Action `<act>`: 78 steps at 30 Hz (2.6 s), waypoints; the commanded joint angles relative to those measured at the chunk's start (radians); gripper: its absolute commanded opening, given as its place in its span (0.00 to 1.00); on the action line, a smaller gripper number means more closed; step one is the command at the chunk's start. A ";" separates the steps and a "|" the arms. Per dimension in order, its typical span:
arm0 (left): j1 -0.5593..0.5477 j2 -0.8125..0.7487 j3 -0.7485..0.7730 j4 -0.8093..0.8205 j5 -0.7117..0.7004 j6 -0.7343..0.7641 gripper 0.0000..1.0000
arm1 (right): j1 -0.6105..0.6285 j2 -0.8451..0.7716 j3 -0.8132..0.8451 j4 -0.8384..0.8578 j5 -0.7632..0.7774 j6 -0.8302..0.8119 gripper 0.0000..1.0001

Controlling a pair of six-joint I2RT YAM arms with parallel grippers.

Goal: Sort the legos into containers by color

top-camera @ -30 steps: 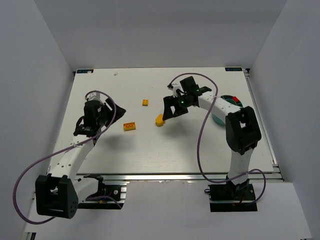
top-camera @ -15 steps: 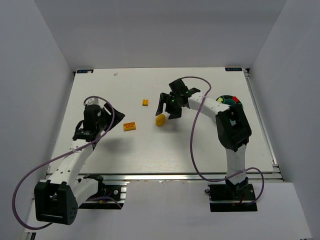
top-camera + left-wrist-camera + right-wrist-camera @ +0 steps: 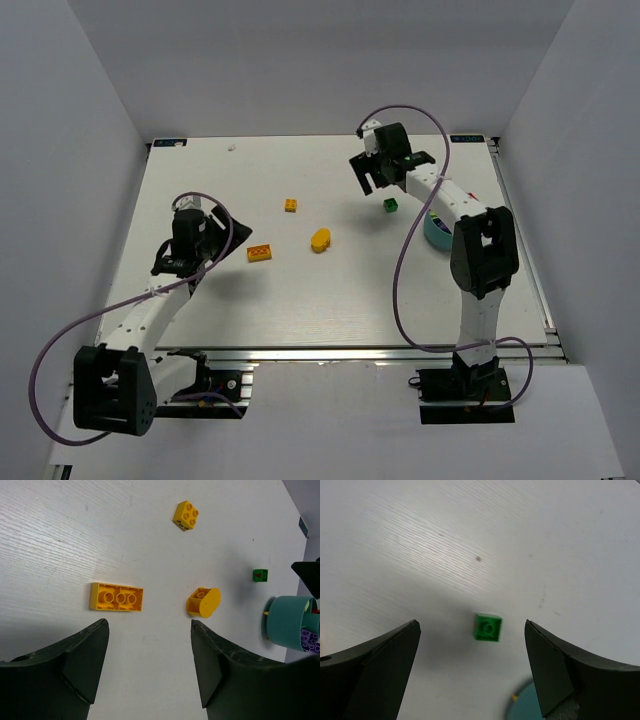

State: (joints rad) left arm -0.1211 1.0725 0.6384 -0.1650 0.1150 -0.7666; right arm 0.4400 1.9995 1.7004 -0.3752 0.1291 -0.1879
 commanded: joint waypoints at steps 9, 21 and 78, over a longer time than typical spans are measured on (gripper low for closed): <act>0.005 0.132 0.069 0.090 0.071 0.053 0.76 | -0.072 0.151 0.169 -0.165 0.021 -0.130 0.87; 0.006 0.129 0.058 0.096 0.077 0.052 0.76 | -0.113 0.251 0.196 -0.185 -0.020 -0.070 0.80; 0.006 0.317 0.124 0.371 0.221 -0.040 0.75 | -0.860 -0.323 -0.156 -0.442 -0.927 -0.435 0.00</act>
State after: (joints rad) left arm -0.1196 1.3918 0.7654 0.1654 0.3016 -0.8200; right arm -0.4213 1.6276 1.5078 -0.7319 -0.7815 -0.5793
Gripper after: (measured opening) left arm 0.746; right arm 0.424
